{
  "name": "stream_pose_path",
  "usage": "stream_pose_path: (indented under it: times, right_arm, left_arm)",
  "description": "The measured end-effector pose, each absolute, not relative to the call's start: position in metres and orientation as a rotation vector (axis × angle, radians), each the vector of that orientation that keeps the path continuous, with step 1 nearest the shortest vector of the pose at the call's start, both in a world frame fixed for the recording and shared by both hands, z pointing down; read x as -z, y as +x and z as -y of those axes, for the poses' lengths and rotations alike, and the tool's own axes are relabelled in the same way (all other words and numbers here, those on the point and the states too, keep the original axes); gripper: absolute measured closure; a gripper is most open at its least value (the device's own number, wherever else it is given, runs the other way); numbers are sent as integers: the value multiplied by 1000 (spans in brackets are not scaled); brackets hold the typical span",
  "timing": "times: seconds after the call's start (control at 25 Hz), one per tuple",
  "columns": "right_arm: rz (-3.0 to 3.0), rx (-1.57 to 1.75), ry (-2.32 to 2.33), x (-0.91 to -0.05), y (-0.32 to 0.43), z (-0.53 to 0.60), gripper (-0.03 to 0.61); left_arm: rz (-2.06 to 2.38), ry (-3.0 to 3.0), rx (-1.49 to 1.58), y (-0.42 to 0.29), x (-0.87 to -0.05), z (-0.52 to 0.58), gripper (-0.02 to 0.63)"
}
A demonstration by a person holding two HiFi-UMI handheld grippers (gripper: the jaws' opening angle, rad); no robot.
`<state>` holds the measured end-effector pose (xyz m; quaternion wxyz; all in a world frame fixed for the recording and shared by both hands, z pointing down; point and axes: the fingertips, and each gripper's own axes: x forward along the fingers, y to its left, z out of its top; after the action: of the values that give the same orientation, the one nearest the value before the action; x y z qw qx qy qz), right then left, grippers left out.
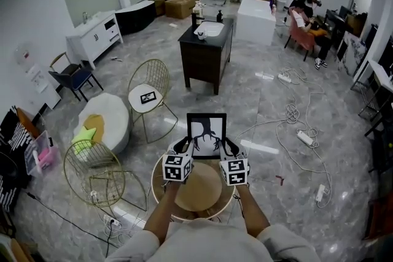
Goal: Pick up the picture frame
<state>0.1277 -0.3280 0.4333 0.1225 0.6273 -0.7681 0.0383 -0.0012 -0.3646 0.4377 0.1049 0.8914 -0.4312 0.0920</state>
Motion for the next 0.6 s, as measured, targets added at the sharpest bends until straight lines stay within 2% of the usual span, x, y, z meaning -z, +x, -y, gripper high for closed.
stream_pose_path:
  times: [0.6]
  right_arm:
    - [2264,-8,1872,-394,123,336,496]
  left_arm:
    - [1302,2687,-200,-5,-397,374,537]
